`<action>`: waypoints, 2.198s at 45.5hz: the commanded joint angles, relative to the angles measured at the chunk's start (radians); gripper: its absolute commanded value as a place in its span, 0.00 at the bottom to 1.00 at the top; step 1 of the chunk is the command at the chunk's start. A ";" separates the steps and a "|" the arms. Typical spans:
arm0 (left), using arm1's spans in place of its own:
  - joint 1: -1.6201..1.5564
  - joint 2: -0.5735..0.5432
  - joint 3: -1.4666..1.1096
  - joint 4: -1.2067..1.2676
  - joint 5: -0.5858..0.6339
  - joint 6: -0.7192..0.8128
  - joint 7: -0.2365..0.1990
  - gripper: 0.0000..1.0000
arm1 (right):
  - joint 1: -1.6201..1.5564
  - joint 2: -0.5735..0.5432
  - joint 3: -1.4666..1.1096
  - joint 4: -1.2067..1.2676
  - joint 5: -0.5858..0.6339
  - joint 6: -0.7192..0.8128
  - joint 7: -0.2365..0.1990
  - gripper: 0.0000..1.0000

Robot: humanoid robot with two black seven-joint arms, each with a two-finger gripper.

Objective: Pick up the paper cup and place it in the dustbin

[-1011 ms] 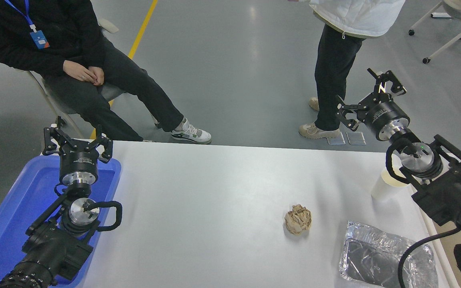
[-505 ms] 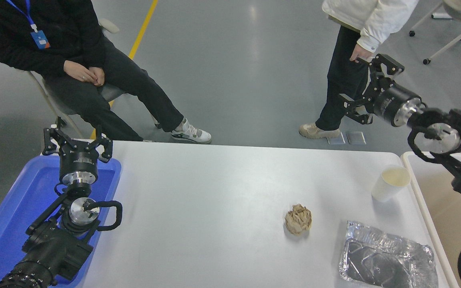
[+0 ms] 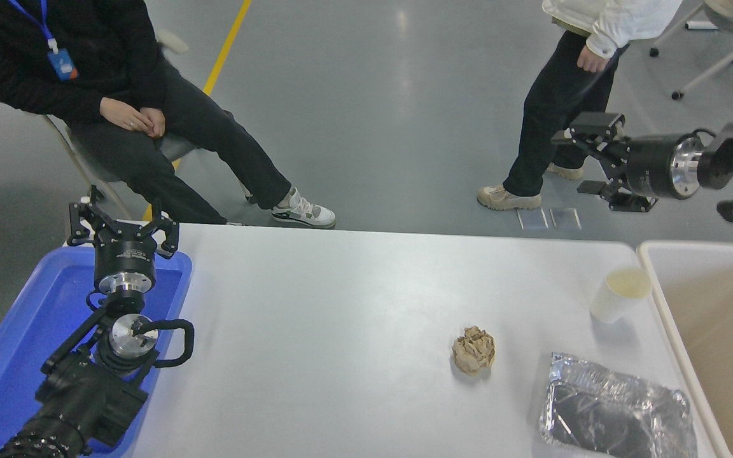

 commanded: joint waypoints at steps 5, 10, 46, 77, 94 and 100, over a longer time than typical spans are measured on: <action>0.000 0.000 0.000 0.000 -0.001 0.000 0.000 0.99 | 0.386 0.024 -0.398 0.276 -0.190 0.013 0.000 1.00; 0.000 0.000 0.000 0.000 -0.001 0.000 0.000 0.99 | 0.485 0.064 -0.489 0.320 -0.257 0.027 0.003 1.00; 0.000 0.000 0.000 0.000 -0.001 0.000 0.000 0.99 | 0.749 0.105 -0.524 0.413 -0.340 0.454 0.011 1.00; 0.000 0.000 0.000 0.000 0.001 0.000 0.000 0.99 | 0.465 0.101 -0.353 0.109 -0.607 0.454 0.006 1.00; 0.000 0.000 0.000 0.000 -0.001 0.000 0.000 0.99 | 0.066 0.098 -0.194 -0.267 -0.745 0.317 0.008 1.00; 0.000 0.000 0.000 0.000 -0.001 0.000 0.000 0.99 | -0.057 0.104 -0.146 -0.373 -0.745 0.253 0.009 1.00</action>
